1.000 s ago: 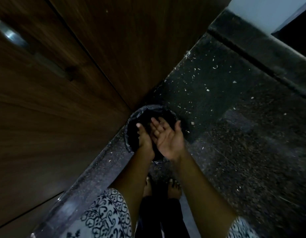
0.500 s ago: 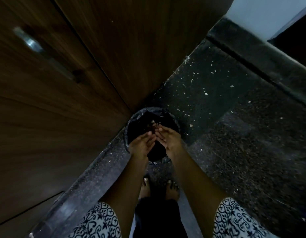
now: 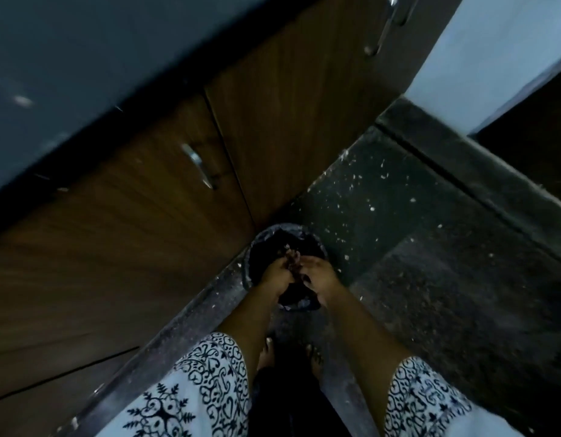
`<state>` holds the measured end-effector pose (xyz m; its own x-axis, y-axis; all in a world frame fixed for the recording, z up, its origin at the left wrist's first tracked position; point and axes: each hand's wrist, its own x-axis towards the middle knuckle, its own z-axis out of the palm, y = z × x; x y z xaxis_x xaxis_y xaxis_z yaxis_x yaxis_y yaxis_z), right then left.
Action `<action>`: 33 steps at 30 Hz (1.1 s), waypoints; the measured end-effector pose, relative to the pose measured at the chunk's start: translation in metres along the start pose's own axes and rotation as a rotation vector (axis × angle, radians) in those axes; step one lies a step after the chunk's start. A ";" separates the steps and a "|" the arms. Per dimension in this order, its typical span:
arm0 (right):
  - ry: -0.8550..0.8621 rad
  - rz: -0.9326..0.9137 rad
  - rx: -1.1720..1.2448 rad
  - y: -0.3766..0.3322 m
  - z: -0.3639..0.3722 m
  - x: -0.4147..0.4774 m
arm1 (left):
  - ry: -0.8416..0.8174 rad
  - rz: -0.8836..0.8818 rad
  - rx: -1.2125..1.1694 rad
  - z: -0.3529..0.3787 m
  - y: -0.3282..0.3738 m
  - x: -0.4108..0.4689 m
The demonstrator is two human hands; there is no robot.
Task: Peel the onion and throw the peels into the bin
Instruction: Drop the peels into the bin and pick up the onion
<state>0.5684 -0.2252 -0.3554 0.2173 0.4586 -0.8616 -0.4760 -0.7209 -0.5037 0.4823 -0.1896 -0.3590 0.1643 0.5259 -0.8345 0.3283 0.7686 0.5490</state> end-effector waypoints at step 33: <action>-0.385 -0.866 -0.670 -0.163 0.350 -0.309 | 0.885 0.611 0.259 -0.414 0.164 -0.319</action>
<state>0.2806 -0.0679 0.0146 -0.0790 0.9776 -0.1949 0.2770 -0.1662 -0.9464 0.0984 -0.0806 0.0163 -0.3240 0.9451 -0.0416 0.6204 0.2454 0.7449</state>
